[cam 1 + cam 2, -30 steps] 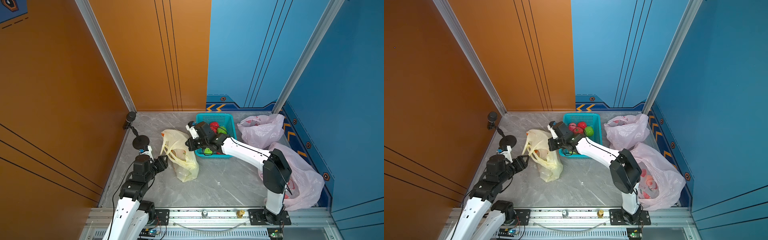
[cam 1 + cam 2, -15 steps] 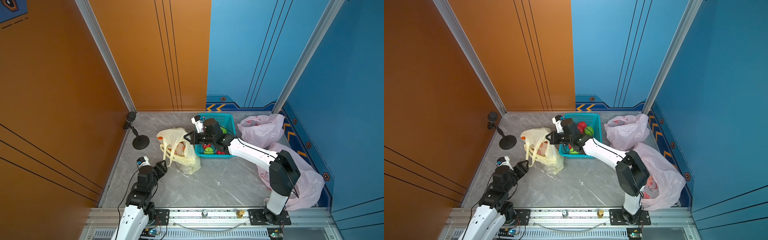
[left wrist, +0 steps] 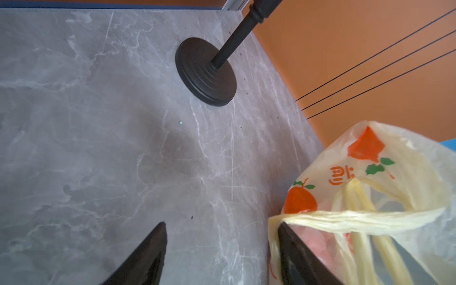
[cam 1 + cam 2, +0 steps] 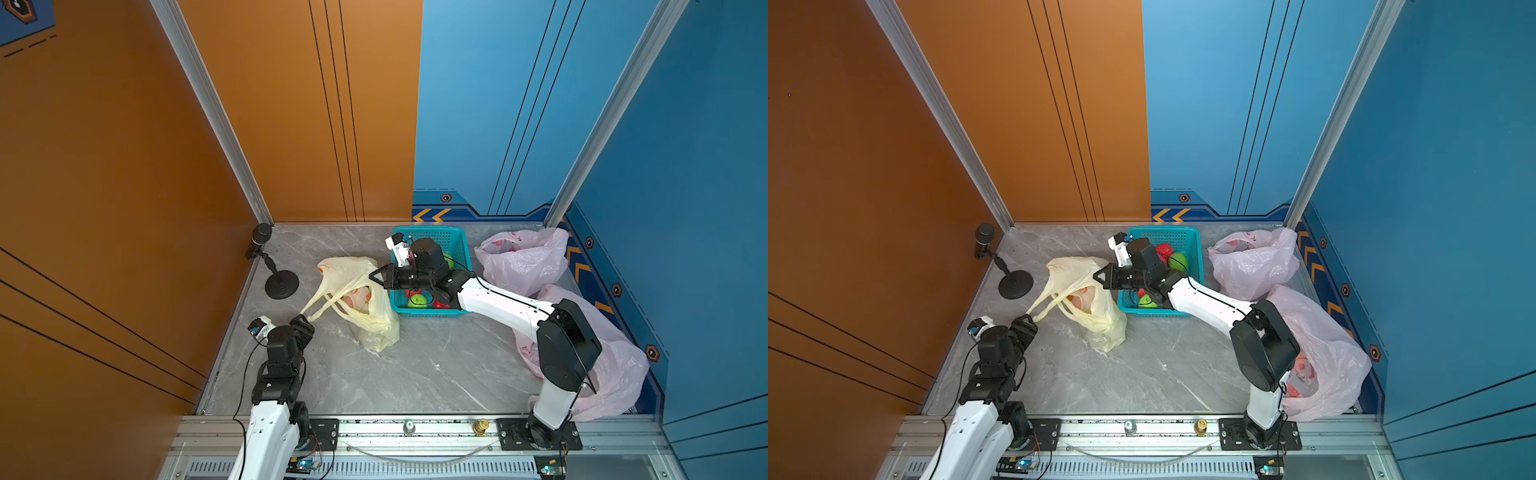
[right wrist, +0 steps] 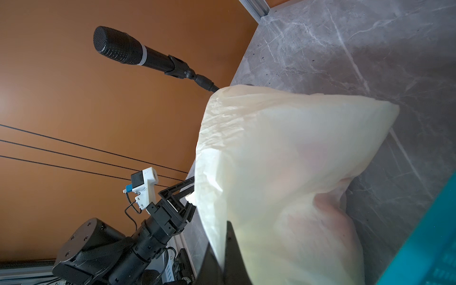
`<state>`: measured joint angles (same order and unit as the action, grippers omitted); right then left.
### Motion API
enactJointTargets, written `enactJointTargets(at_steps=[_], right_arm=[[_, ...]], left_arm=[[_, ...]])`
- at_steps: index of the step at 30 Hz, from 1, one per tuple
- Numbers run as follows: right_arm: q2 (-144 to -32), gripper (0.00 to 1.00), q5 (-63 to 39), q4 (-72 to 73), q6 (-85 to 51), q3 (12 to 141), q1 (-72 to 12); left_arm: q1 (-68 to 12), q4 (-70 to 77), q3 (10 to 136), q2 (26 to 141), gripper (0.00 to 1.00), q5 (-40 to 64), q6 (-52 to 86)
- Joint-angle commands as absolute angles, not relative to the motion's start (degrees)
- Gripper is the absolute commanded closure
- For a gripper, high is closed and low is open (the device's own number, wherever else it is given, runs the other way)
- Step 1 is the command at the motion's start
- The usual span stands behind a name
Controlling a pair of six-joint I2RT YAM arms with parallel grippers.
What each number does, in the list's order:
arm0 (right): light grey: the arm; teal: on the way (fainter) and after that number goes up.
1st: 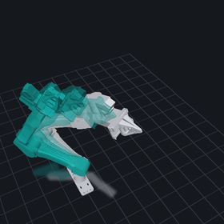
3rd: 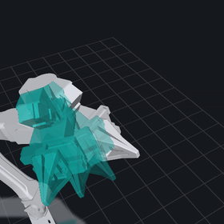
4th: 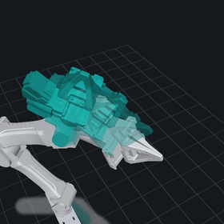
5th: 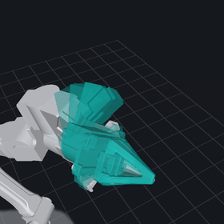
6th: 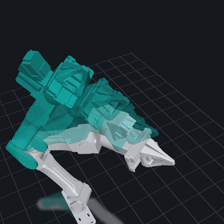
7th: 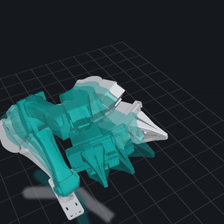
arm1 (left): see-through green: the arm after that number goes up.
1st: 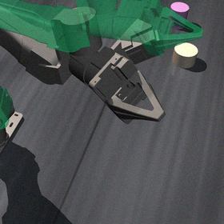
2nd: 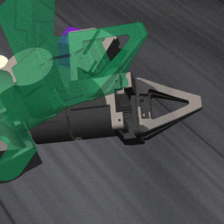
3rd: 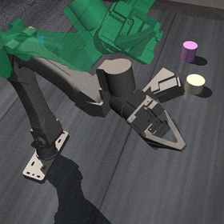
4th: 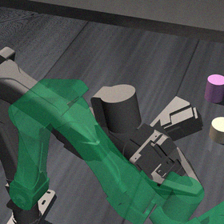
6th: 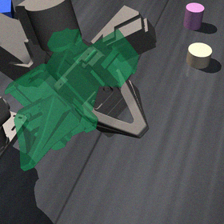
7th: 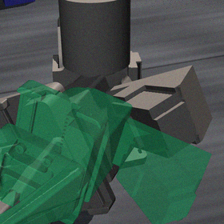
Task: Untie the knot of a plastic bag & take out the apple
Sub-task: Untie the plastic bag at the center of the board.
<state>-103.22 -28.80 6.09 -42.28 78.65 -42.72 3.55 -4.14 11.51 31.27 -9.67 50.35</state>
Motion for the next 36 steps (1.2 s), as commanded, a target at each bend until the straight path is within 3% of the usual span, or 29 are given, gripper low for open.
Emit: enactJointTargets(at_steps=[1,8,13,16,19,22,28,36], right_arm=[[-102.85,1.0,-30.3,7.56,-42.73,78.41,-41.75],[-106.14,1.0,-31.95,2.32,-39.82,82.23,-43.66],[-107.03,1.0,-30.95,1.74,-39.67,82.56,-43.77],[-107.47,1.0,-30.76,1.32,-39.37,83.03,-44.03],[-107.23,1.0,-30.16,1.56,-39.46,83.29,-44.25],[-106.79,1.0,-29.13,1.59,-39.43,83.76,-44.03],[-107.18,1.0,-28.17,1.05,-39.78,85.98,-43.86],[-106.6,1.0,-27.6,1.1,-39.97,85.25,-43.87]], left_arm=[[5.22,-10.23,18.23,31.04,0.26,-5.8,44.1],[6.69,-18.87,33.64,35.95,0.21,16.47,38.6],[6.2,-25.88,41.68,32.05,0.19,19.75,35.14],[5.78,-24.47,43.24,32.37,0.27,26.1,36.42],[2.76,-21.99,43.1,35.73,0.46,32.59,38.09],[-3.54,-21.7,42.78,37.59,0.57,31.5,37.48],[-17.39,-5.24,35.37,44.45,0.58,25.42,42.98],[-20.74,-5.71,36.26,54.23,0.79,11.38,38.47]])
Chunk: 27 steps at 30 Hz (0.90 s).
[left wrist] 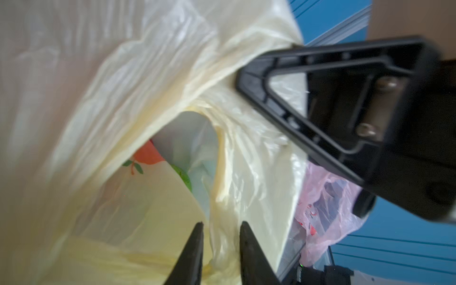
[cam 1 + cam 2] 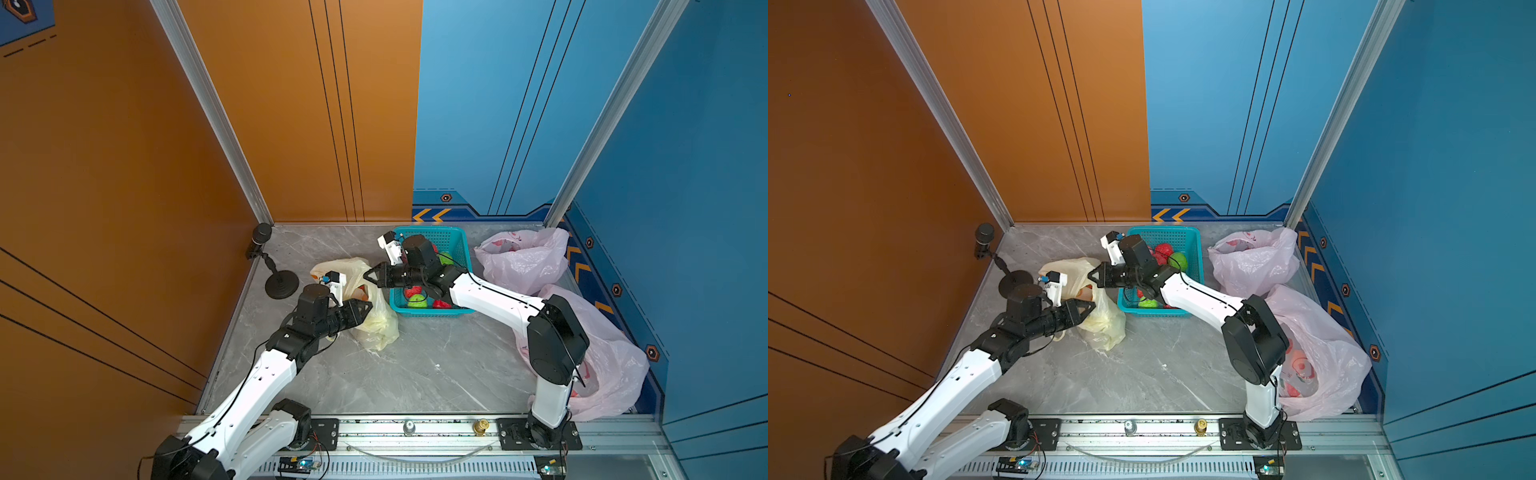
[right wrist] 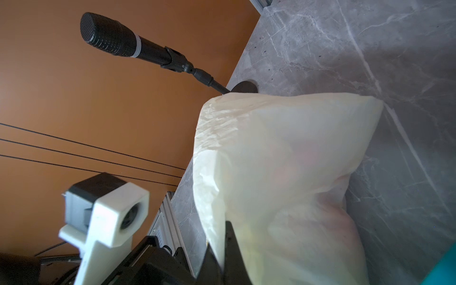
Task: Untie the knot of a plastic bag & take out the apple
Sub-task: Untie the plastic bag at the center of the board.
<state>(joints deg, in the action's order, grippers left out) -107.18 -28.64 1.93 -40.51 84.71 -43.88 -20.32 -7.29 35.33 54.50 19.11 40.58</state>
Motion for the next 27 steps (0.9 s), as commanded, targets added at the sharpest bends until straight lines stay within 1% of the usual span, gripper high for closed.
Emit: enactJointTargets(at_steps=[1,4,10,15,19,24,27], right_arm=[[-106.64,1.0,-27.67,1.06,-39.96,85.17,-43.77],[-106.75,1.0,-27.51,0.84,-39.84,84.94,-43.6],[-107.14,1.0,-28.38,0.94,-39.99,84.86,-43.66],[-107.91,1.0,-30.02,-0.12,-39.75,86.29,-44.07],[-109.0,1.0,-31.02,-1.4,-39.35,87.82,-44.65],[-108.95,1.0,-31.29,-1.41,-39.25,87.98,-44.76],[-108.08,1.0,-31.11,-2.29,-38.2,88.19,-44.32]], left_arm=[[-20.74,-5.69,36.14,54.25,0.8,9.69,38.12],[-20.65,-4.24,35.62,54.12,0.84,7.43,38.01],[-20.53,-0.1,34.24,55.87,0.81,1.95,36.11],[-20.2,6.92,35.04,63.26,0.8,4.83,36.16],[-21.45,11.27,37.4,70.99,0.8,7.87,37.05],[-22.92,11.13,39.17,77.53,0.82,7.31,35.64],[-23.32,4.86,40.61,79.6,0.85,6.38,33.15]])
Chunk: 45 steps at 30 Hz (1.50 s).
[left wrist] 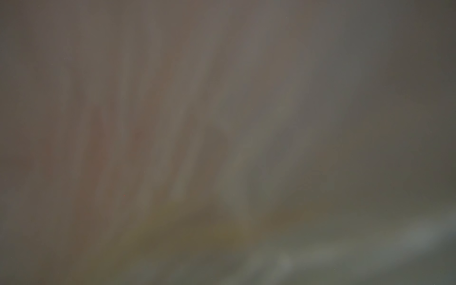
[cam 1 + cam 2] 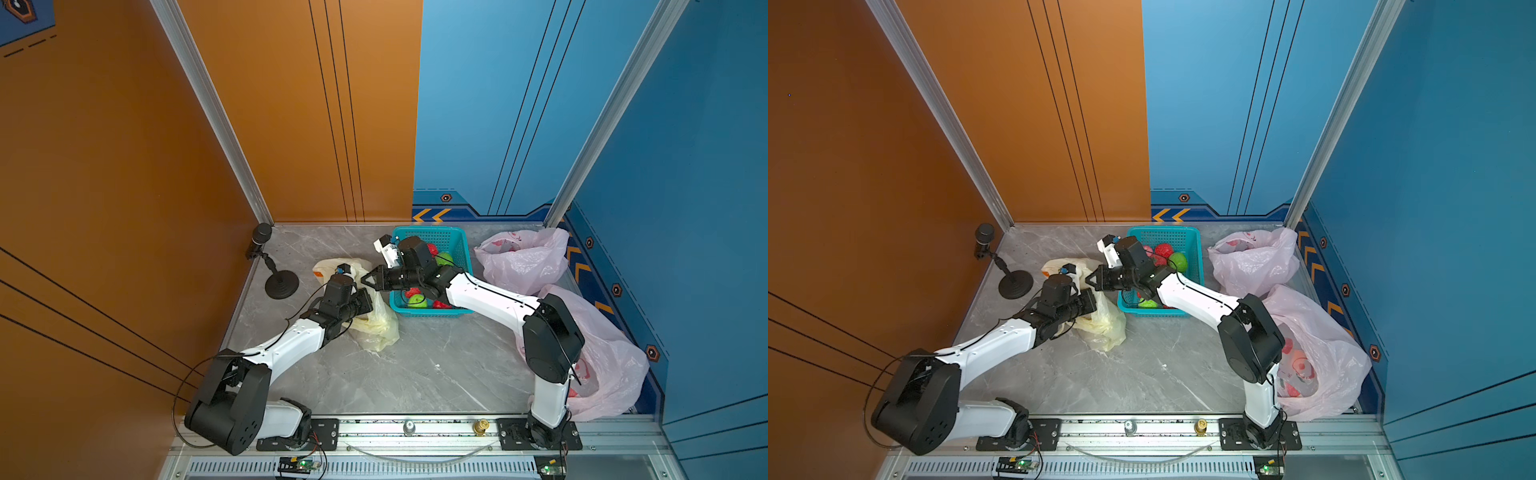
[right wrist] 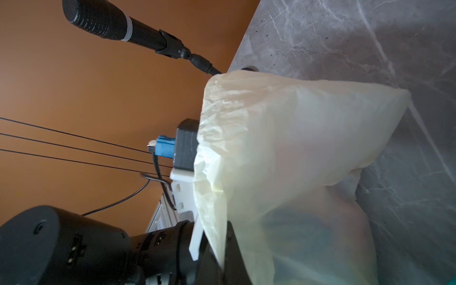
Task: Untie the knot of a plastic bag & take out the apple
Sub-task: Untie the plastic bag at the center of the board.
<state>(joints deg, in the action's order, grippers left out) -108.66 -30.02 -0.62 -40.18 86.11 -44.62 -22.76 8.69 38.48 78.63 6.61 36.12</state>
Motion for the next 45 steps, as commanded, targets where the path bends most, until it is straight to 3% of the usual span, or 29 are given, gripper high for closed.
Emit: enactJointTargets(at_steps=[1,15,21,27,35,42,45], right_arm=[[-107.73,1.0,-30.83,-2.97,-37.63,88.15,-44.09],[-107.33,1.0,-30.62,-11.02,-31.27,91.91,-40.6],[-109.08,1.0,-29.73,-17.72,-26.31,96.24,-37.91],[-114.11,1.0,-30.21,-23.64,-22.72,104.36,-37.23],[-121.09,1.0,-33.4,-28.39,-17.69,112.03,-38.26],[-121.99,1.0,-36.36,-33.21,-9.59,112.85,-39.81],[-121.81,1.0,-37.61,-34.31,-6.08,113.11,-41.96]], left_arm=[[-23.57,1.82,40.83,79.59,0.85,5.7,31.97],[-22.02,-21.27,32.97,72.3,0.84,-3.05,25.11],[-21.77,-27.74,30.81,64.01,0.83,-1.74,28.26],[-24.14,-35.46,29.03,51.45,0.75,-3.57,33.06],[-26.72,-37.07,30.53,47.59,0.77,-2.7,36.51],[-29.35,-44.7,45.78,41.66,0.59,-11.39,31.11],[-29.37,-45.23,50.2,41.06,0.42,-16.55,26.07]])
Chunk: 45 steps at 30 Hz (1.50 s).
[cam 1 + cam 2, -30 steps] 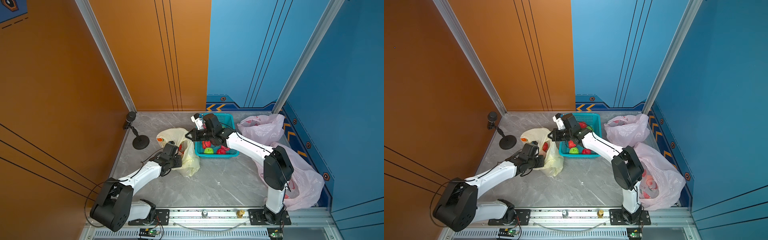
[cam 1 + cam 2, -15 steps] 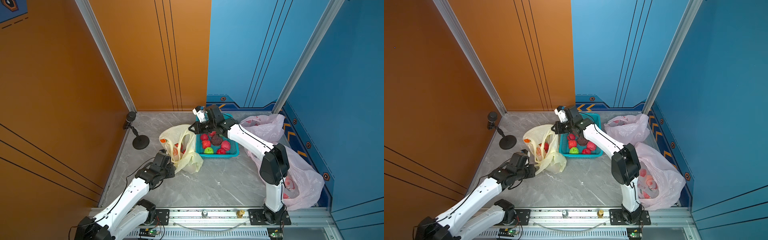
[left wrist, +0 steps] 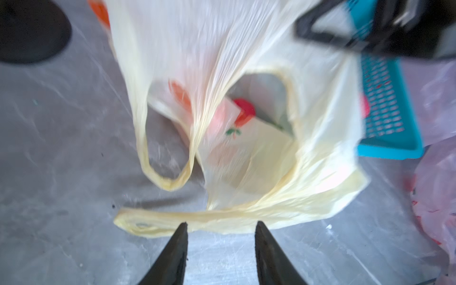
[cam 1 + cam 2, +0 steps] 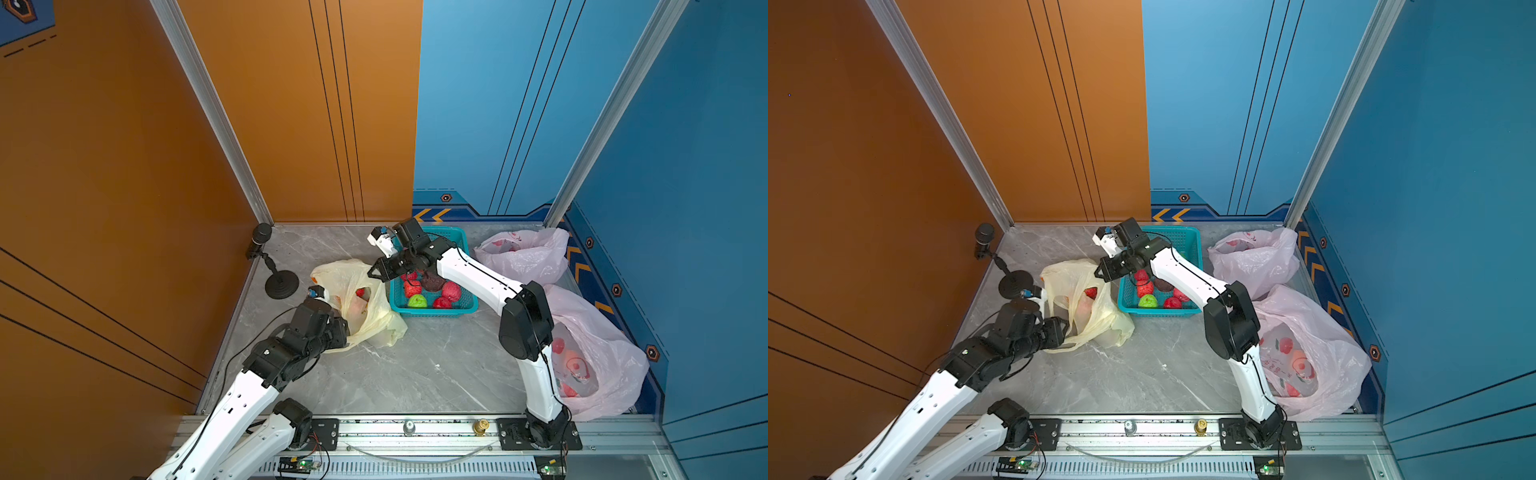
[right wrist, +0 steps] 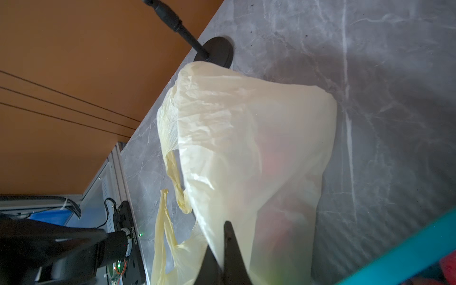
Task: Untie the knot of a plastic bag & take out the apple
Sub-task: Untie the plastic bag at the center of the board.
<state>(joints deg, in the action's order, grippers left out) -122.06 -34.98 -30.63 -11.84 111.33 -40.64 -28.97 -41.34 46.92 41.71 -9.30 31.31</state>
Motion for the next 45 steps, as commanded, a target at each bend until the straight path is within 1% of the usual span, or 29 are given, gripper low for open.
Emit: enactJointTargets(at_steps=[1,3,5,6,10,15,19,21,27,34,36,37,38,39,41,42,45], right_arm=[[-121.65,1.0,-37.84,-34.61,-4.64,113.2,-42.22],[-121.33,1.0,-38.36,-35.42,-2.28,113.35,-42.53],[-121.49,1.0,-39.36,-37.14,0.28,114.26,-42.87],[-121.62,1.0,-39.55,-37.99,1.32,114.7,-42.89],[-122.06,1.0,-40.96,-41.47,5.14,116.6,-42.99],[-121.49,1.0,-44.92,-44.91,8.06,118.38,-42.29],[-122.2,1.0,-45.15,-51.33,11.45,121.99,-41.92],[-122.67,1.0,-45.16,-55.12,13.62,123.91,-41.92],[-122.17,1.0,-42.89,-57.81,15.71,125.06,-41.68],[-122.31,1.0,-41.31,-58.98,16.93,126.85,-41.25],[-122.59,1.0,-41.31,-58.97,16.88,127.73,-41.2],[-122.61,1.0,-41.3,-58.9,16.92,128.23,-41.21],[-122.69,1.0,-41.22,-58.68,16.79,128.68,-41.17],[-122.7,1.0,-40.97,-58.11,16.35,128.84,-41.2],[-122.37,1.0,-40.6,-56.91,15.4,128.85,-41.17],[-122.26,1.0,-40.24,-56.19,14.61,128.7,-41.13],[-121.23,0.99,-39.02,-53.76,11.56,127.33,-41.09]], left_arm=[[-29.07,-45.29,51.54,41.62,0.35,-18.74,24.19],[-27.88,-45.2,53.95,44.21,0.22,-20.05,21.03],[-25.85,-45.14,56.6,48.46,0.15,-18.78,18.38],[-25.23,-44.9,57.59,50.31,0.1,-17.75,17.25],[-23.93,-42.8,61.02,55.95,0.05,-15.47,12.41],[-22.0,-40.24,61.67,58.22,0.03,-9.17,6.25],[-21.45,-37.85,61.87,58.3,0.03,-10.98,2.92],[-20.82,-36.47,61.79,58.17,0.03,-10.02,1.38],[-19.34,-35.77,63.48,61.49,0.05,1.66,-1.05],[-18.33,-35.85,64.4,68.49,0.07,8.07,-4.33],[-18.03,-35.86,64.6,70.21,0.11,8.22,-4.57],[-17.78,-35.87,64.79,71.05,0.19,8.25,-4.56],[-17.6,-36.08,65.12,71.61,0.29,8.59,-4.57],[-17.34,-36.34,65.38,72.16,0.44,8.49,-4.31],[-16.37,-37.54,66.28,73.31,0.84,9.16,-3.26],[-15.9,-38.23,66.64,73.68,1.0,9.3,-2.46],[-14.59,-39.95,66.75,73.55,1.0,7.99,0.28]])
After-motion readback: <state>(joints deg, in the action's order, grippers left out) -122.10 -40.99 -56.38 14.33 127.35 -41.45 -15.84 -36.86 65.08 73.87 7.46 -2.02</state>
